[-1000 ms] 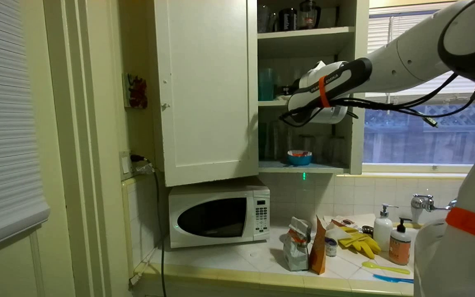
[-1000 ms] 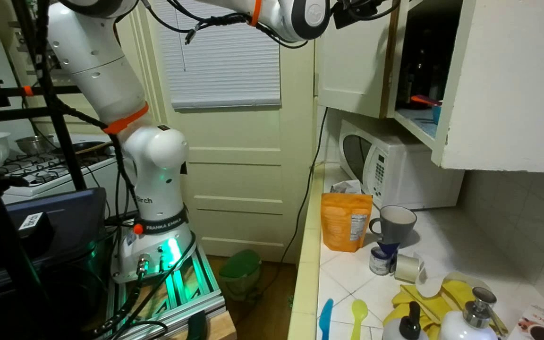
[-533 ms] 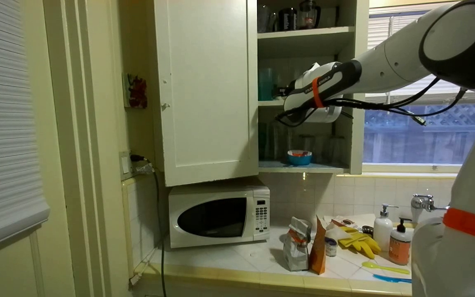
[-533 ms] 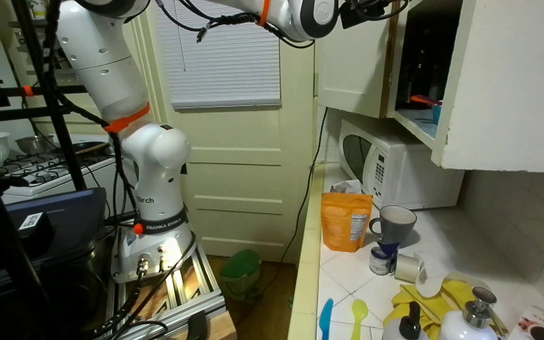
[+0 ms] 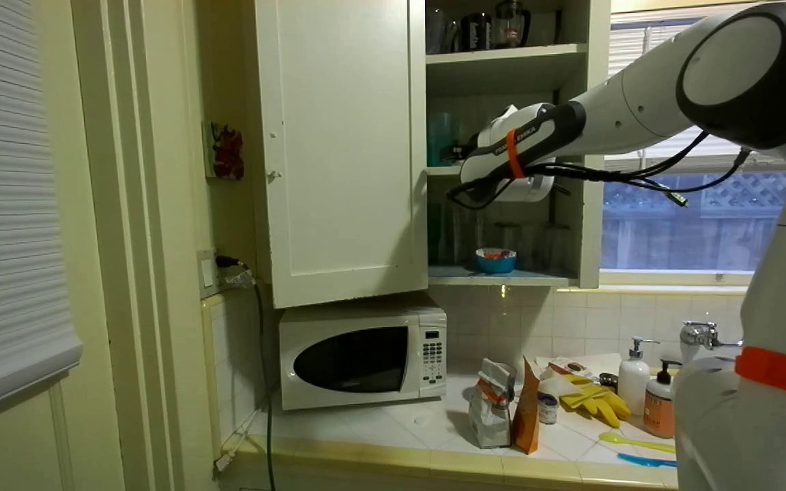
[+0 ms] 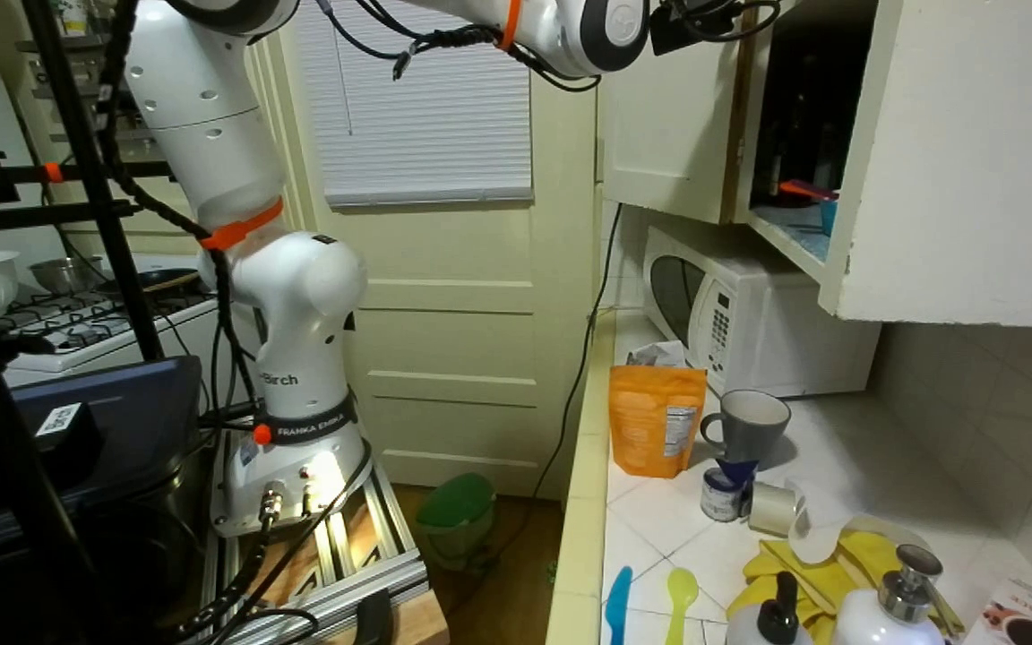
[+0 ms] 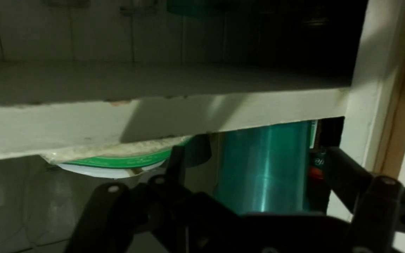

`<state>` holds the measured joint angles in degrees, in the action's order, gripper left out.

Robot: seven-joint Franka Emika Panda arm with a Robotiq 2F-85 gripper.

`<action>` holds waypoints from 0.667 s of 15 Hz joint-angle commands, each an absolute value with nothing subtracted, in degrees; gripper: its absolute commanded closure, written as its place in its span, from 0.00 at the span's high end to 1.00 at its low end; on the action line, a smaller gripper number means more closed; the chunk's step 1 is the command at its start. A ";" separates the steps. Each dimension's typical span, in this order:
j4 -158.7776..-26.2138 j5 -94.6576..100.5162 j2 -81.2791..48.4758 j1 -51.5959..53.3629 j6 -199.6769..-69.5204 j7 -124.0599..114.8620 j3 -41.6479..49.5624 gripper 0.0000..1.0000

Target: Move the cup to the shelf below it

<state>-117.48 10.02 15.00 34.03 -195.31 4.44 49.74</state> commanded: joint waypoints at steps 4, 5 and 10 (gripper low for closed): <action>-116.55 9.95 14.64 35.64 -195.44 3.65 51.48 1.00; -116.50 9.77 14.45 35.93 -195.25 3.40 51.87 1.00; -115.70 9.73 14.41 39.00 -195.12 2.96 54.92 1.00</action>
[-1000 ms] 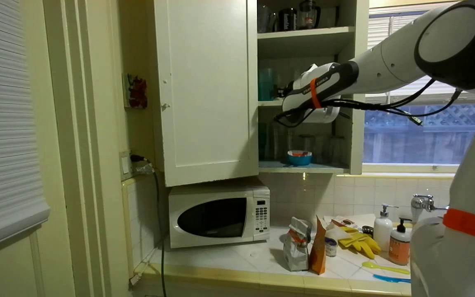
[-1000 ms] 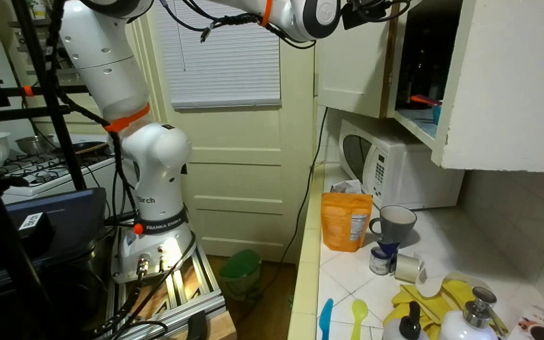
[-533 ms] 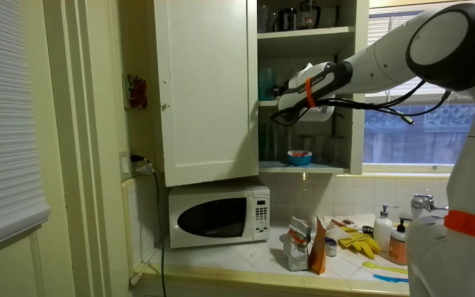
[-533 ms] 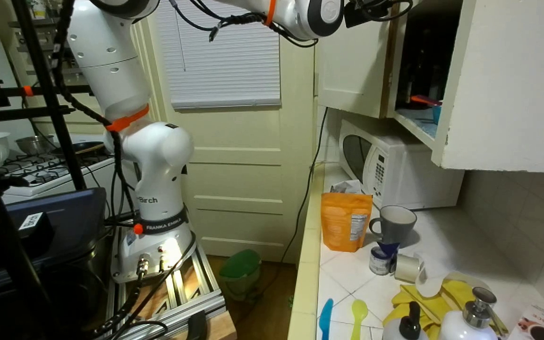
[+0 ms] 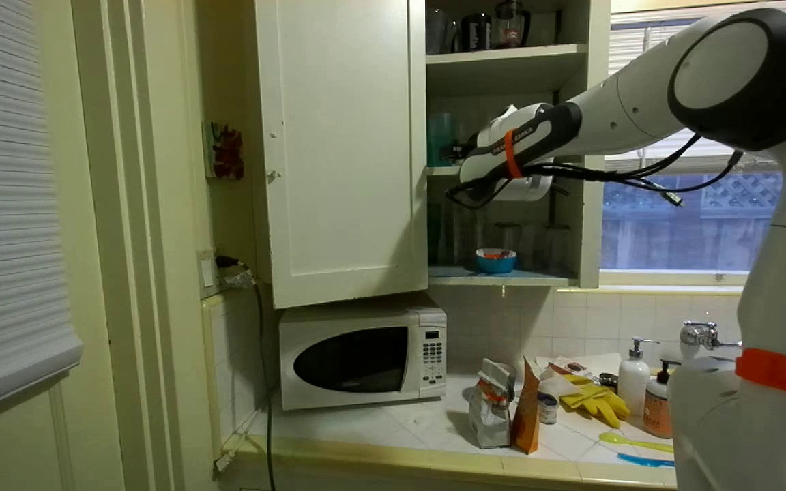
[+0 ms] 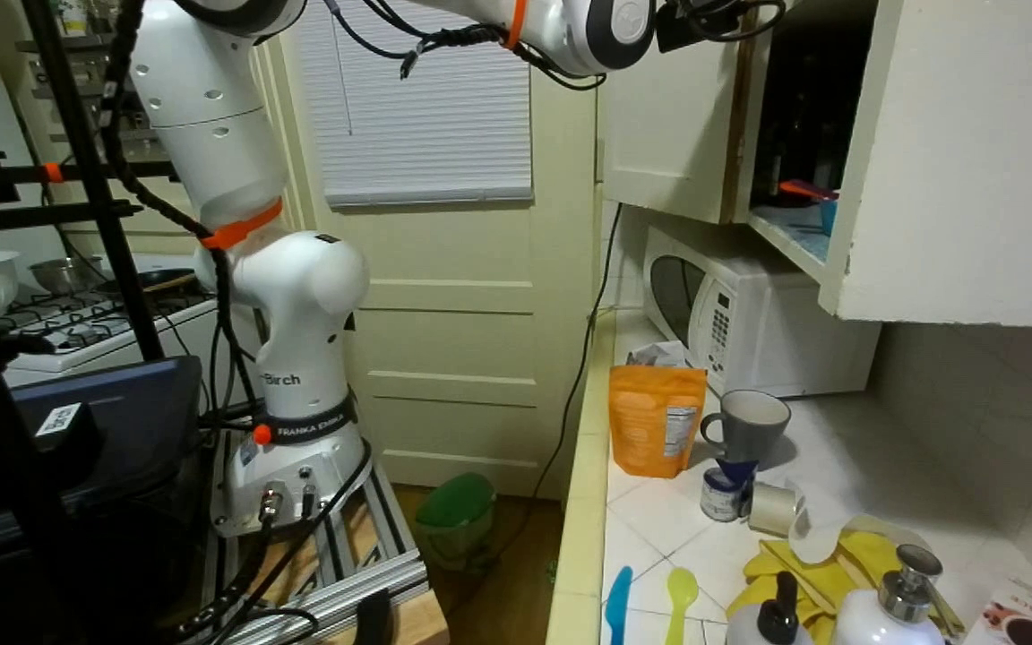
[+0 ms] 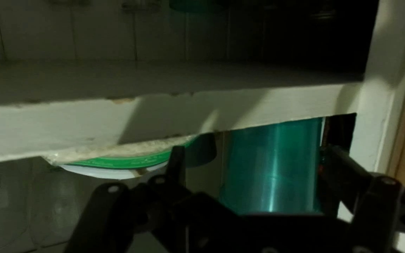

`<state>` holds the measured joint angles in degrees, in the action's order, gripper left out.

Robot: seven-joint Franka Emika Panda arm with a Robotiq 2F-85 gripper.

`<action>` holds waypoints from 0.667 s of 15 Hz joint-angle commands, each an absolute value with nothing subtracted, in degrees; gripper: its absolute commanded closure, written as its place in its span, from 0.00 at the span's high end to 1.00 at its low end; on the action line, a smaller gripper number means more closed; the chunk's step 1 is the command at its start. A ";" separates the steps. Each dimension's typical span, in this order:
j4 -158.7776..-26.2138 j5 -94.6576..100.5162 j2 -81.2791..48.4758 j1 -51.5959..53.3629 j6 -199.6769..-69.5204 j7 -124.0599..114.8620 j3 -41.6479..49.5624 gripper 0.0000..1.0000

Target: Move the cup to the shelf below it

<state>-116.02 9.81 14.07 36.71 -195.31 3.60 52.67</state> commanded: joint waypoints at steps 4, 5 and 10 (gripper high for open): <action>-114.07 9.38 13.38 41.62 -193.66 2.65 57.52 1.00; -113.46 9.20 12.92 42.62 -193.41 2.49 58.34 1.00; -110.57 8.91 11.74 48.44 -192.22 2.30 63.75 1.00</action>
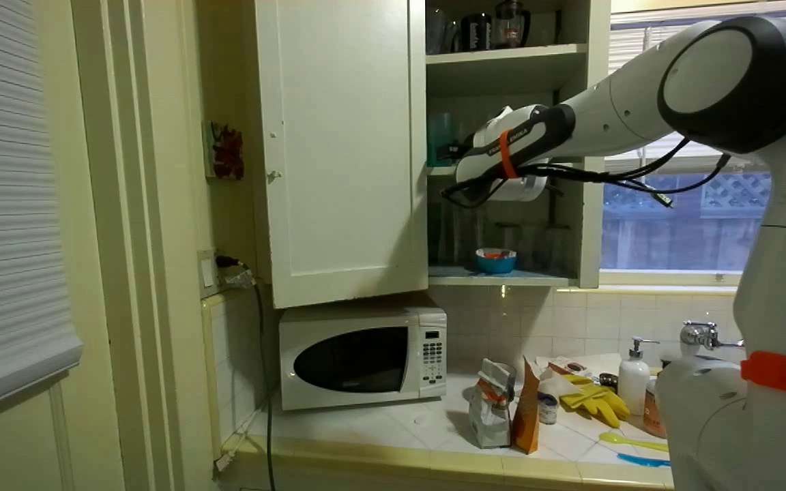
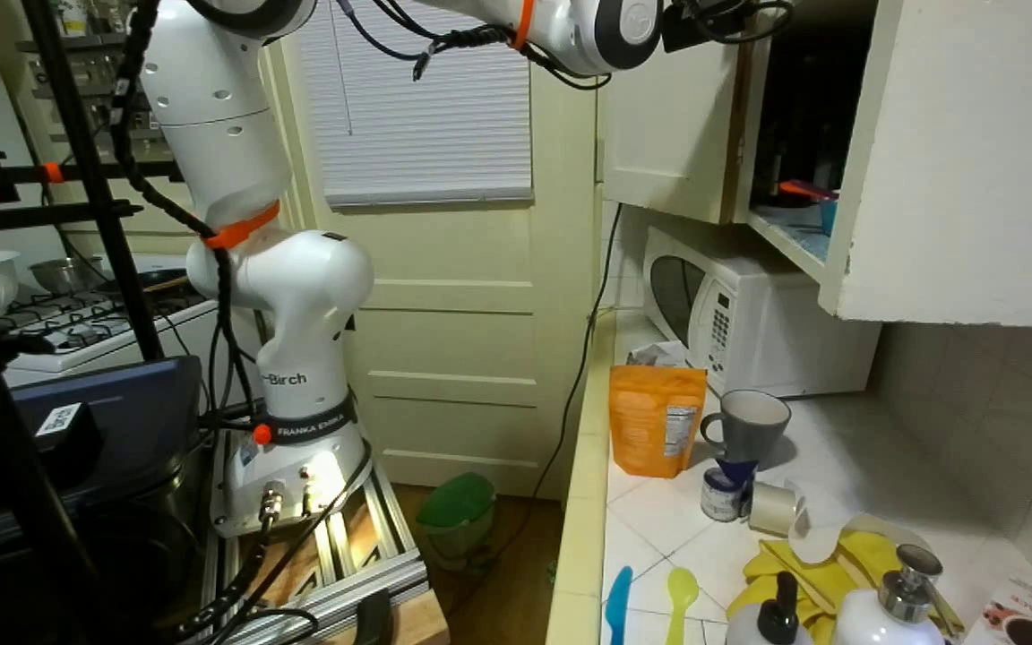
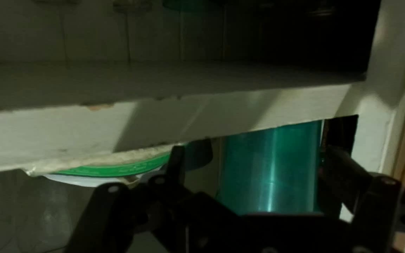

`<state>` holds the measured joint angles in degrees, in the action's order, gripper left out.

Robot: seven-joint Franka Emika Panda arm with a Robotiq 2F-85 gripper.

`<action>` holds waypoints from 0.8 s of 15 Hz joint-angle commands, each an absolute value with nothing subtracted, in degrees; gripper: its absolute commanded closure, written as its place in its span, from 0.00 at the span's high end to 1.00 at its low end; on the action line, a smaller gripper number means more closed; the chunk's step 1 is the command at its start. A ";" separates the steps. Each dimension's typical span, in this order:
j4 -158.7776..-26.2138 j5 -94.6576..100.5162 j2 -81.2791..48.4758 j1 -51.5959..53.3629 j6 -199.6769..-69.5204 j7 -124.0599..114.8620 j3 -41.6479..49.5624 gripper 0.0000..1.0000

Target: Move the cup to the shelf below it

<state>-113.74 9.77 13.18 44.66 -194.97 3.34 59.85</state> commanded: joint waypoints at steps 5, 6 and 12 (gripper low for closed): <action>-107.88 8.17 10.86 53.90 -189.71 2.29 69.77 1.00; -107.50 8.10 10.83 55.17 -188.89 2.41 70.94 1.00; -105.96 8.17 10.44 62.59 -186.80 3.06 77.38 1.00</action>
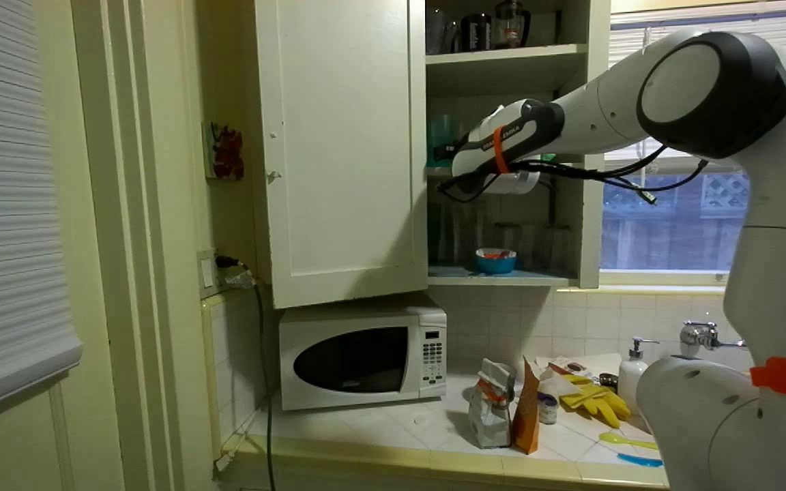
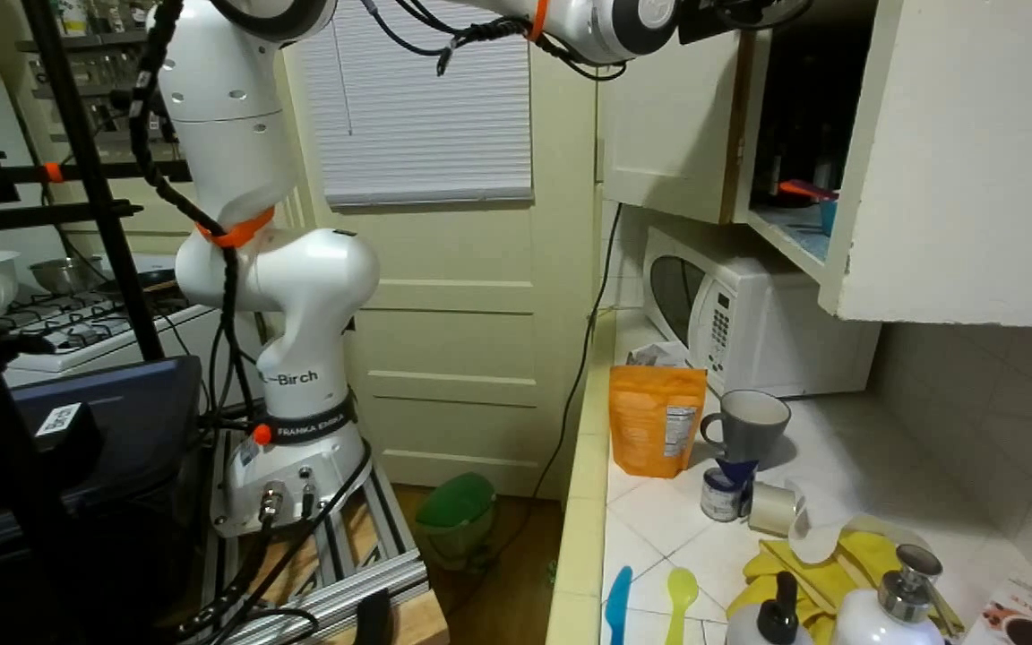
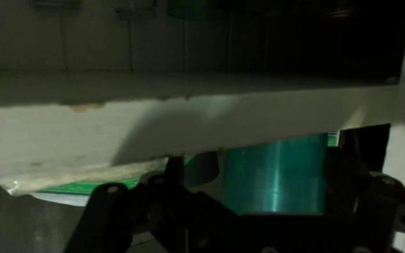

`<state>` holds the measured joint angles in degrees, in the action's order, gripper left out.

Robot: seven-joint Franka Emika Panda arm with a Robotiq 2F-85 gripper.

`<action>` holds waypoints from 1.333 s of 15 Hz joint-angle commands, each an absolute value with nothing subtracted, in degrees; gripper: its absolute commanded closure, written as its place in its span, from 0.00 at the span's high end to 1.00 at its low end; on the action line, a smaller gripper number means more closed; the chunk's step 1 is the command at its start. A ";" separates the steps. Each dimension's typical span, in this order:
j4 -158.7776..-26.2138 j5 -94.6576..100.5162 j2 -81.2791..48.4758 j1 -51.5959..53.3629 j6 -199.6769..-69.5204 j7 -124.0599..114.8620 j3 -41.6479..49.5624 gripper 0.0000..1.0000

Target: Move the cup to the shelf below it

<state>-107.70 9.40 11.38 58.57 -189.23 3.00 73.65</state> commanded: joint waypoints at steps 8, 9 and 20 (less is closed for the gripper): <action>-102.91 8.56 9.87 72.05 -184.89 3.63 86.52 0.93; -102.62 8.61 9.87 73.25 -184.40 3.69 87.69 0.74; -102.03 10.35 9.77 76.48 -186.65 3.79 90.31 0.47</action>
<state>-102.27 9.64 10.26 78.49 -186.08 3.48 92.66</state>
